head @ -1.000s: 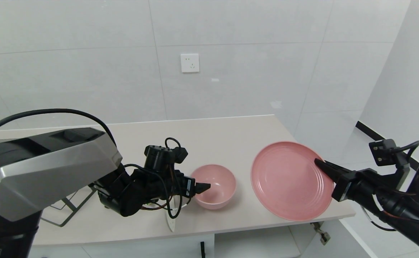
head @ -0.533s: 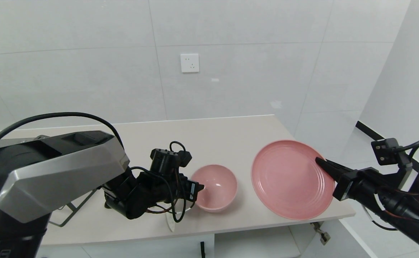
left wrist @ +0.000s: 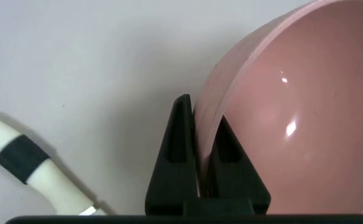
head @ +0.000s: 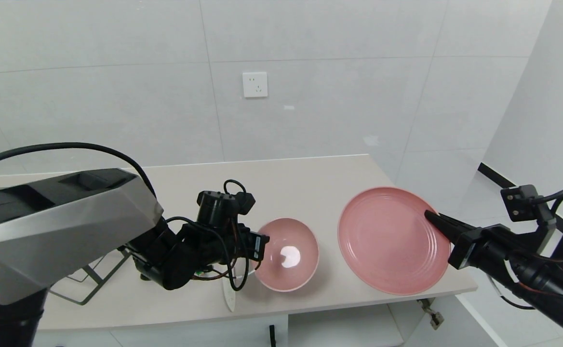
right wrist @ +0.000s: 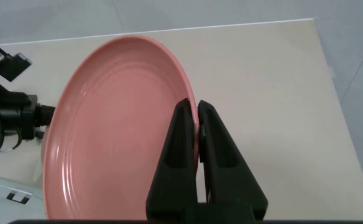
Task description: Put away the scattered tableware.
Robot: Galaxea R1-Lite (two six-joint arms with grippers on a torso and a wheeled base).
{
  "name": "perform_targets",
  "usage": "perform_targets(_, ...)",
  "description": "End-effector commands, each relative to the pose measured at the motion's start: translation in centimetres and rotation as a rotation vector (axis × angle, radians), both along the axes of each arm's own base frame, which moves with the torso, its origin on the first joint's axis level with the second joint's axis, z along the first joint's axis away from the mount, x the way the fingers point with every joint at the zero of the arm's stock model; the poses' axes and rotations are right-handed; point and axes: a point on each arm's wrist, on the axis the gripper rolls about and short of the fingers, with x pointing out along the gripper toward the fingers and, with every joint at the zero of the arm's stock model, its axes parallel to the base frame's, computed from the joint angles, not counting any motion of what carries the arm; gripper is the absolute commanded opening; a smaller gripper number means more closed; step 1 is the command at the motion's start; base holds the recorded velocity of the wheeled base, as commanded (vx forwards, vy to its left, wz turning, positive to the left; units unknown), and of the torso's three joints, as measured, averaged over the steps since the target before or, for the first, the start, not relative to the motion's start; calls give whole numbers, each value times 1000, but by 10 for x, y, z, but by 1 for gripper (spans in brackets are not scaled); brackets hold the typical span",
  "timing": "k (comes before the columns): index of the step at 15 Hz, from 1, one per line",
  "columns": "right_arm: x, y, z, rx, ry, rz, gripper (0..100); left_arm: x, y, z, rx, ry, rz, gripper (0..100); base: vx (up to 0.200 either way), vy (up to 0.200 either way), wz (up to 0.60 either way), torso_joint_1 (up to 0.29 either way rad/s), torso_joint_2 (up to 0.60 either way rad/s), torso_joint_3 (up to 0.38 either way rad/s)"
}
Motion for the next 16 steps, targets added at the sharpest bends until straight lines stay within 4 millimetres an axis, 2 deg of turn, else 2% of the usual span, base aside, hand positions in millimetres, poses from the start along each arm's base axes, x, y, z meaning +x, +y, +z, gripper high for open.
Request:
perform_targets(1, -1, 0, 2, 3, -10, 2, 0, -3, 5, 25, -27, -54, 10, 0, 0, 0, 0, 0, 0, 0)
perform_targets(3, -1, 0, 3, 3, -14, 1, 0, -6, 7, 36, -27, -84, 33, 0, 0, 0, 0, 0, 0, 0)
perform_targets(5, -1, 0, 3, 5, -15, 3, 0, -18, 15, 62, -48, -124, 44, 0, 0, 0, 0, 0, 0, 0)
perform_targets(8, -3, 0, 6, 8, -27, 2, 0, -50, 47, 96, -69, -158, 84, 0, 0, 0, 0, 0, 0, 0)
perform_targets(13, -5, 4, 7, 8, -32, 25, 0, -104, 94, 107, -65, -160, 162, 0, 0, 0, 0, 0, 0, 0)
perform_targets(16, -8, 13, 7, 11, -32, 71, 0, -133, 109, 108, -125, -130, 228, 0, 0, 0, 0, 0, 0, 0)
